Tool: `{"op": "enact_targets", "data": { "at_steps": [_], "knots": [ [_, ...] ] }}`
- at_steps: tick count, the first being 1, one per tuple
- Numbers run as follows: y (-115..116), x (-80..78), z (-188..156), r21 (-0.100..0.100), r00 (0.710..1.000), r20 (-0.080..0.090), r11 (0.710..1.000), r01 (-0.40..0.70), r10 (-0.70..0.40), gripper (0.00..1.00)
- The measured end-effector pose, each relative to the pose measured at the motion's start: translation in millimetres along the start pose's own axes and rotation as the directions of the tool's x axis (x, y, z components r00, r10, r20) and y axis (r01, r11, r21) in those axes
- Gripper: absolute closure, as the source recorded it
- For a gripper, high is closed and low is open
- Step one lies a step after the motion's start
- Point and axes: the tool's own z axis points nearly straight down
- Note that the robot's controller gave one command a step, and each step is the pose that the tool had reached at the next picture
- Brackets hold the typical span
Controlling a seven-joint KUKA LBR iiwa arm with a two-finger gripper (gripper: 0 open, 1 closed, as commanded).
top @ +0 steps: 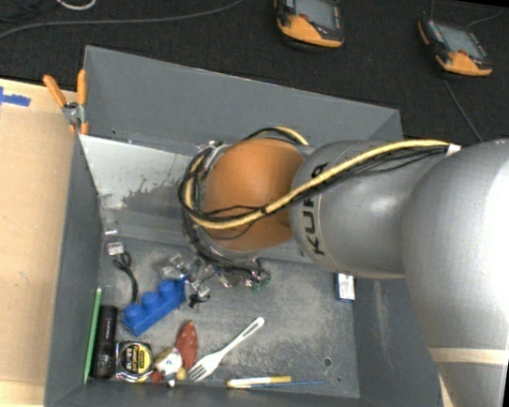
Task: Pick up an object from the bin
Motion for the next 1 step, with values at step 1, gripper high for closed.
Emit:
{"op": "enact_targets", "data": {
  "at_steps": [1],
  "knots": [
    [-0.1,0.1,0.0,0.000,1.000,0.000,1.000,-0.001,0.001,1.00]
  ]
}}
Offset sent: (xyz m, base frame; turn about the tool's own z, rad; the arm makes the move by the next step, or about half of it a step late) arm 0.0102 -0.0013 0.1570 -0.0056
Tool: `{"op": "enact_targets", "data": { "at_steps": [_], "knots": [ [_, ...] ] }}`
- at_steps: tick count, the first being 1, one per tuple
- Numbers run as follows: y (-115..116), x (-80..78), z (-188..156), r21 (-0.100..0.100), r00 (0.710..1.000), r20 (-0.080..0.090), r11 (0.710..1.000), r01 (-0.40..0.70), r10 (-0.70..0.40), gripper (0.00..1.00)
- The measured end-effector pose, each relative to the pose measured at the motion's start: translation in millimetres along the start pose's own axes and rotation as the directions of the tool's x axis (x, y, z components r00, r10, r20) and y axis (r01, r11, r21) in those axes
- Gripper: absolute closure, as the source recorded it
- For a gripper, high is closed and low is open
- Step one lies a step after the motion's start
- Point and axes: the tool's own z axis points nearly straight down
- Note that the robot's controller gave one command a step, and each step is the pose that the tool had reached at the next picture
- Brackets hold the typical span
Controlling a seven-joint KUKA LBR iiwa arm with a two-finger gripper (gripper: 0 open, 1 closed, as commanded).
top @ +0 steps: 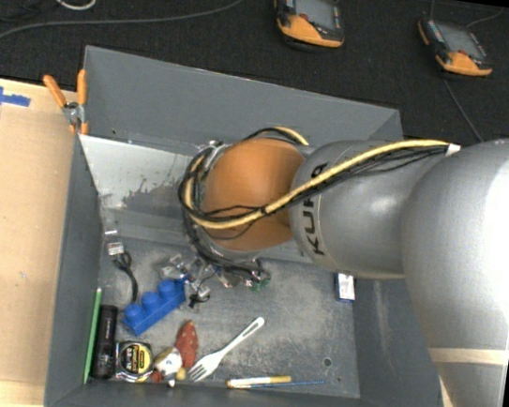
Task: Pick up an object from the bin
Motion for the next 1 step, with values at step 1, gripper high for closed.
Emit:
{"op": "enact_targets", "data": {
  "at_steps": [1],
  "knots": [
    [-2.1,-3.9,-72.2,-0.003,1.000,-0.003,1.000,0.004,-0.004,1.00]
  ]
}}
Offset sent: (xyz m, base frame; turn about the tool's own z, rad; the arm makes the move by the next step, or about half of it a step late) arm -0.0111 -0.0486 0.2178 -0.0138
